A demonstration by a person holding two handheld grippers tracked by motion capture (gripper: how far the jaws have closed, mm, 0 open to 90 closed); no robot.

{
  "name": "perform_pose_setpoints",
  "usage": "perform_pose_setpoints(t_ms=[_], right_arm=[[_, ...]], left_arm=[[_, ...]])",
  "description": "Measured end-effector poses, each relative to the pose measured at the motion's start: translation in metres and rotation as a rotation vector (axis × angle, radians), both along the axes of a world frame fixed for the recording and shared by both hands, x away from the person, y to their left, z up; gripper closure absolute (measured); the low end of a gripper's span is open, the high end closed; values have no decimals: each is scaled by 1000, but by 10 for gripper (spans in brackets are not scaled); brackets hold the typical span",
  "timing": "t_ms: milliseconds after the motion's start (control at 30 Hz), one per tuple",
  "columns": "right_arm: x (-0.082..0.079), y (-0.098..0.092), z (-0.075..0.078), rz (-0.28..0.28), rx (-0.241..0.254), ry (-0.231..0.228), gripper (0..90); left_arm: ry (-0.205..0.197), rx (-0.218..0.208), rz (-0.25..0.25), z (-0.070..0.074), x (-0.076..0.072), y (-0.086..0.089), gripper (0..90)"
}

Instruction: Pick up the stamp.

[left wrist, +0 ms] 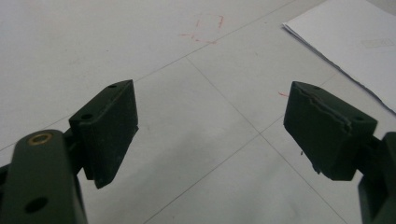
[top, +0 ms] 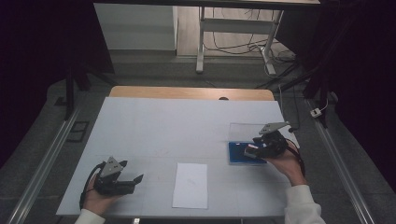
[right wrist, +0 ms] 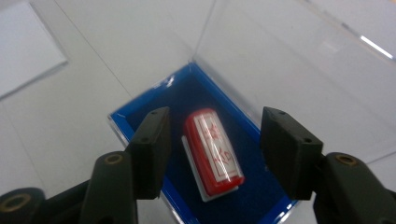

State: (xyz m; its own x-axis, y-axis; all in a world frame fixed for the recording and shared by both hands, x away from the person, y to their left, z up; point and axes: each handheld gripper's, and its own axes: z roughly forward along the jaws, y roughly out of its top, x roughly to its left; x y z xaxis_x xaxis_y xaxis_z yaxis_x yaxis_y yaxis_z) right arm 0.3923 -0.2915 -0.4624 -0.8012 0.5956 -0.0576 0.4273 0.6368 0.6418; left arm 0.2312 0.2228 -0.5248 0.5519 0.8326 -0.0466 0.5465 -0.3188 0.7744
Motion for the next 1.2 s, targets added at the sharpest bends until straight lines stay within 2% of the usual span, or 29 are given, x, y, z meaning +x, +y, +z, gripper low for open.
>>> perform_pose_setpoints(t_ms=[200, 400, 567, 967, 1200], right_arm=[[1, -1, -3, 12, -1, 15, 546], [-1, -2, -5, 31, -12, -2, 677], [-1, -3, -5, 42, -8, -4, 692], [-5, 0, -5, 55, -39, -32, 697], [-5, 4, -4, 27, -61, -25, 693]], left_arm=[[0, 0, -1, 0, 0, 1, 187], [-1, 2, 5, 0, 0, 1, 187], [-1, 7, 7, -1, 1, 2, 187], [0, 15, 8, -2, 1, 3, 187], [1, 19, 9, -3, 1, 3, 190]])
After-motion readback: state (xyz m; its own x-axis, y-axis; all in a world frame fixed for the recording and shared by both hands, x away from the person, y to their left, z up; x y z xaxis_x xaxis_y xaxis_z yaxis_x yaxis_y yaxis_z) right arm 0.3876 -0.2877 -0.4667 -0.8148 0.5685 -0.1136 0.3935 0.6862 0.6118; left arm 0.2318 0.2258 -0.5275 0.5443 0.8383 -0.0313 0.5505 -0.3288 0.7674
